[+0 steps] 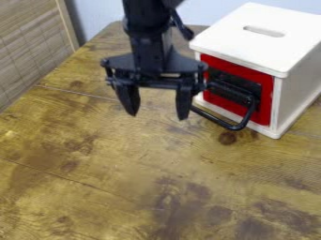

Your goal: Close the drawer

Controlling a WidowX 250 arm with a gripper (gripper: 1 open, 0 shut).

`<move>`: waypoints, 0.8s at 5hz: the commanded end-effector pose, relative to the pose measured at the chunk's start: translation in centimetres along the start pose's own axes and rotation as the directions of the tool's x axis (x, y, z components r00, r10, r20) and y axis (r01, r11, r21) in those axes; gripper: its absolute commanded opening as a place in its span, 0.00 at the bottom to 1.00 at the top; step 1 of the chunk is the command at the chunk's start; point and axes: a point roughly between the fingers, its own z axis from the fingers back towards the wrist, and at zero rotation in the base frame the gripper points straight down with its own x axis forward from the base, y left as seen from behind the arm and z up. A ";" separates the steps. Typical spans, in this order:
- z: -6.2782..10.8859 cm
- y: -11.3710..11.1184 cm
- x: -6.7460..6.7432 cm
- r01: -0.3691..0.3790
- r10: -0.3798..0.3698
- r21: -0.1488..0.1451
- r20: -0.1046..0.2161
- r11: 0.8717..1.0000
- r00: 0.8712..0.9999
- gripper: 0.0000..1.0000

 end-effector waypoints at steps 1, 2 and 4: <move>1.5 0.3 0.0 -0.021 0.021 0.001 0.055 1.000 0.998 1.00; 1.4 0.8 -0.7 -0.030 0.030 -0.001 0.055 1.000 0.998 1.00; 3.6 2.0 0.3 -0.014 0.015 -0.019 0.082 1.000 0.997 1.00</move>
